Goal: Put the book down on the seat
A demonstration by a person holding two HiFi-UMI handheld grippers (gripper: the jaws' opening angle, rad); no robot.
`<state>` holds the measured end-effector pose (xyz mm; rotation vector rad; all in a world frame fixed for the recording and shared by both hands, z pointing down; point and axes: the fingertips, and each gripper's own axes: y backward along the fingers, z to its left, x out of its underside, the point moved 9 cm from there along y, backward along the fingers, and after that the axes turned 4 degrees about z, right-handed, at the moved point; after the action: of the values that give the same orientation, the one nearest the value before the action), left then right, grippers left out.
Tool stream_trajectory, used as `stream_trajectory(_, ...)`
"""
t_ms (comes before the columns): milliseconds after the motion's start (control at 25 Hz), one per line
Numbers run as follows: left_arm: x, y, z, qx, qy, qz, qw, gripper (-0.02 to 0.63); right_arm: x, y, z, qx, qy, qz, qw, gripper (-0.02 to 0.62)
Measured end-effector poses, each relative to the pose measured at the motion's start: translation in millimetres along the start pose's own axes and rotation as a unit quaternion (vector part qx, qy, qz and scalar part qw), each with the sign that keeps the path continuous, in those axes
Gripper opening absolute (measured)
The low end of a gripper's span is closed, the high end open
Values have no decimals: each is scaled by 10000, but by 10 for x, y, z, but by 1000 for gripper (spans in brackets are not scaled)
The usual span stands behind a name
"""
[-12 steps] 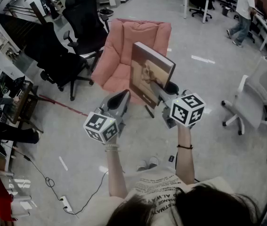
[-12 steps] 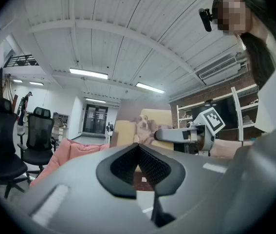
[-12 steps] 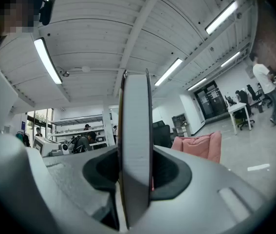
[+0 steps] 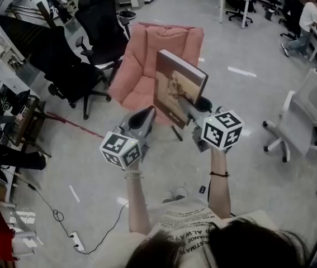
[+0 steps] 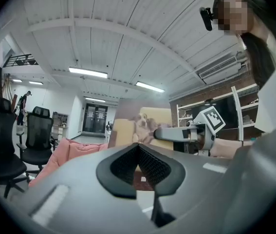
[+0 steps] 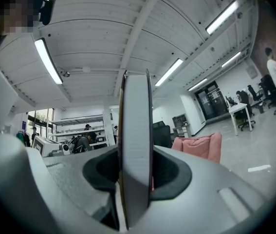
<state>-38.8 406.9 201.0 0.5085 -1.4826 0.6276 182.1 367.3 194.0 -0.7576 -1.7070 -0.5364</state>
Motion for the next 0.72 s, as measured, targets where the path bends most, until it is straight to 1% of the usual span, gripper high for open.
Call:
stream_trajectory(240,31,-62,-32,-18,34,66,10000,-2,-24,3,-100,21,-40,-25,10000,146)
stream_trajectory(440,131,-72,-30,-160,102,101,9998,-2,35,-52,-158,81,114,148,9998,146)
stream_trajectory(720,68,-149,163,-265,159,127,9994,-2,13,-211,-276,69,-102,148,9998,146)
